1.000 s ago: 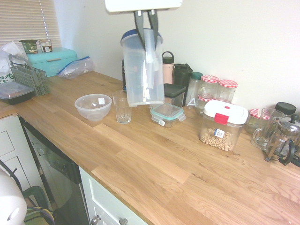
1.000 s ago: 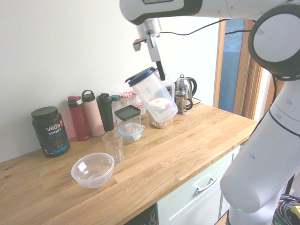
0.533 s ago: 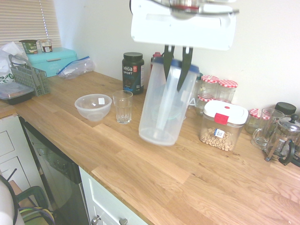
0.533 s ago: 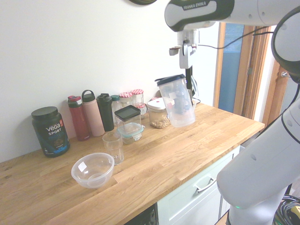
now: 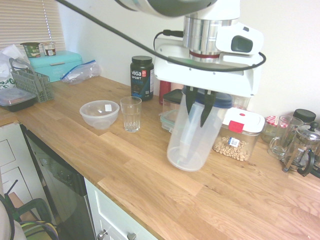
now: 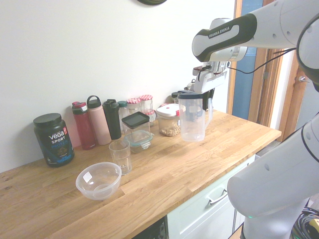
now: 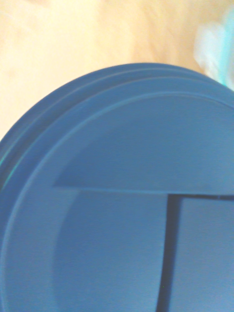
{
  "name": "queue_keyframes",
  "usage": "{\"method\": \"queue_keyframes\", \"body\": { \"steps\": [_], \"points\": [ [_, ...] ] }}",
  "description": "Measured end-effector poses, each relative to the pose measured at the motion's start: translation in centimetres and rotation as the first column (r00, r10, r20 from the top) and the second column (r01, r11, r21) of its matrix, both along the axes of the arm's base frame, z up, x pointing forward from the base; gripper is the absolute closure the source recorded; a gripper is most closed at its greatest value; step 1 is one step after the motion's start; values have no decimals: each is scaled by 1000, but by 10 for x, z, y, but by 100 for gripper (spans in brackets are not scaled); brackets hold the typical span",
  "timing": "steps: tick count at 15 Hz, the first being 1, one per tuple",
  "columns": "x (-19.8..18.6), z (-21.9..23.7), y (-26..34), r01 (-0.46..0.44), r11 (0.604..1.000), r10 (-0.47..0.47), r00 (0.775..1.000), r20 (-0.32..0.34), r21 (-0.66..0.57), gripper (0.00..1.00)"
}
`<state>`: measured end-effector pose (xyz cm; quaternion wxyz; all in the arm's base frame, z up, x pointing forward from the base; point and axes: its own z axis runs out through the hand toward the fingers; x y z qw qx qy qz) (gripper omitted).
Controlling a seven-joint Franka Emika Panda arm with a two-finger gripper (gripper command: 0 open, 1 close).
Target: Pour me some water
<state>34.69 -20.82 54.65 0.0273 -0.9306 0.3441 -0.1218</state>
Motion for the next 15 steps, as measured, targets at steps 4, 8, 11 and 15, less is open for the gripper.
{"method": "queue_keyframes", "body": {
  "steps": [4, 8, 11, 15],
  "points": [
    [-8, -17, -4, 152, 988, -144, 977, 155, -41, 100],
    [-15, -54, -5, 302, 947, -265, 927, 265, -110, 100],
    [-11, -68, 6, 310, 943, -276, 933, 233, -124, 100],
    [0, -79, 18, 309, 945, -288, 940, 183, -102, 100]
  ]
}}
